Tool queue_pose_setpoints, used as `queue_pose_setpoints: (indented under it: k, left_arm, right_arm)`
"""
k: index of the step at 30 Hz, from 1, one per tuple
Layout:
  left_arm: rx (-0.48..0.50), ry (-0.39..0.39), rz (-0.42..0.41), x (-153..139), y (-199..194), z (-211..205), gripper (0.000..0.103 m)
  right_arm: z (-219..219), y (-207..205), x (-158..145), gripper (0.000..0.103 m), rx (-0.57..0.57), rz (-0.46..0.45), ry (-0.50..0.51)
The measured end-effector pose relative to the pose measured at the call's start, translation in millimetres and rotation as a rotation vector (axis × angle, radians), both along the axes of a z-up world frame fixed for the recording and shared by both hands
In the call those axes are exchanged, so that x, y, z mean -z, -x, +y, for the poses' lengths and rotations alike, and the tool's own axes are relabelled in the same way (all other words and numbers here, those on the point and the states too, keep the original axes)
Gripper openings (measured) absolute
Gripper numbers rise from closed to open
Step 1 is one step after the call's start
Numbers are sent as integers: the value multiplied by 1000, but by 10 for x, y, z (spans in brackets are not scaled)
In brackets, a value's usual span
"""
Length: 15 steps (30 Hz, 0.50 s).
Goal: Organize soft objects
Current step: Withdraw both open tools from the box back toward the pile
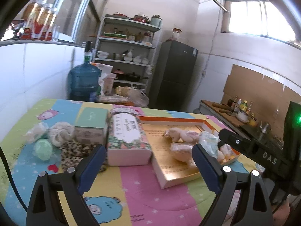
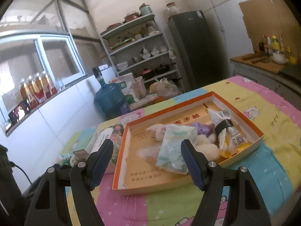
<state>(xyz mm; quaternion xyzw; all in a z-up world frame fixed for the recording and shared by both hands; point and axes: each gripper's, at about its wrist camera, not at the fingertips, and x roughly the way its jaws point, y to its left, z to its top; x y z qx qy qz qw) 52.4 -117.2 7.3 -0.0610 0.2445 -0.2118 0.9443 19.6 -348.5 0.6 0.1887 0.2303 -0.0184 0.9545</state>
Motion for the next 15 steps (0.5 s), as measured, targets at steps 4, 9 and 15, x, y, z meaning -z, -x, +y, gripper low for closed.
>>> queue_pose_setpoints:
  k: [4, 9, 15]
  left_arm:
    - [-39, -17, 5, 12, 16, 145, 94]
    - [-70, -6, 17, 29, 66, 347, 94]
    - [-107, 3, 20, 31, 106, 561, 94]
  right_arm:
    - [158, 10, -1, 76, -26, 4, 12]
    - [351, 5, -5, 76, -52, 9, 22]
    - [592, 1, -18, 76, -89, 16, 38]
